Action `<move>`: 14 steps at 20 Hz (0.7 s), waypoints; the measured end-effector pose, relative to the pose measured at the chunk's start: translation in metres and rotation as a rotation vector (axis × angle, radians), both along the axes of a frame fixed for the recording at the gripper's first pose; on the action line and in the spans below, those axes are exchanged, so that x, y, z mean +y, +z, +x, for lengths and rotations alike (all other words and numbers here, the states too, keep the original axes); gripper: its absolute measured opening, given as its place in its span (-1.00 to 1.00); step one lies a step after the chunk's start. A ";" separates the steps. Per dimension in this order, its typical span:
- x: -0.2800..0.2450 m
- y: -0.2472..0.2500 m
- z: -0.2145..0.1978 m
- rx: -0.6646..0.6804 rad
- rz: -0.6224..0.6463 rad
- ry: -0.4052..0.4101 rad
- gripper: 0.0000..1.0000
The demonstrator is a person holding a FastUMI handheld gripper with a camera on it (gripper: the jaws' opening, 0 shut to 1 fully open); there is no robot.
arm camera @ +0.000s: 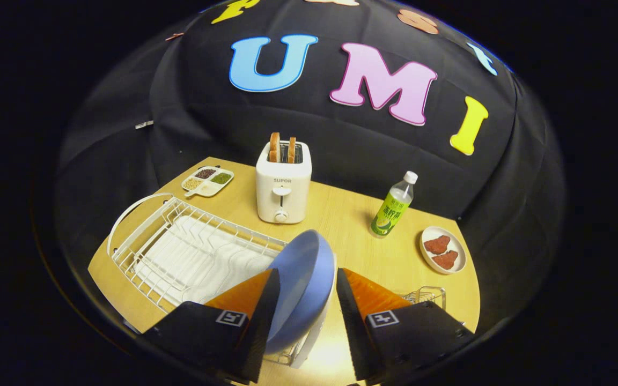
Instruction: Take the plate from the dish rack, then take the spoon from the basket and place it into the plate.
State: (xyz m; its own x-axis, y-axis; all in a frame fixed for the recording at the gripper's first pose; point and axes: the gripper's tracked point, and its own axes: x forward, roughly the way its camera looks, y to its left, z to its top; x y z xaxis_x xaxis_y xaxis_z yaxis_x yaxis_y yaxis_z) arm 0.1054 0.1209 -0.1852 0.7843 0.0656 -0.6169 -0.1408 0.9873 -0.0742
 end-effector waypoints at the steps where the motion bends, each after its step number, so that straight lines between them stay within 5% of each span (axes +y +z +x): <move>1: 0.002 -0.004 0.002 0.019 0.006 -0.007 0.24; 7: 0.001 -0.019 0.006 0.078 -0.037 -0.046 0.06; 14: -0.010 -0.012 0.011 0.067 -0.082 -0.198 -0.39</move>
State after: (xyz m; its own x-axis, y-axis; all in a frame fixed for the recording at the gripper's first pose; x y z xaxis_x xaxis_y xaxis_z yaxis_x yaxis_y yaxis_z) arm 0.1160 0.1114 -0.1975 0.7338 -0.1380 -0.6652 0.0476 0.9872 -0.1523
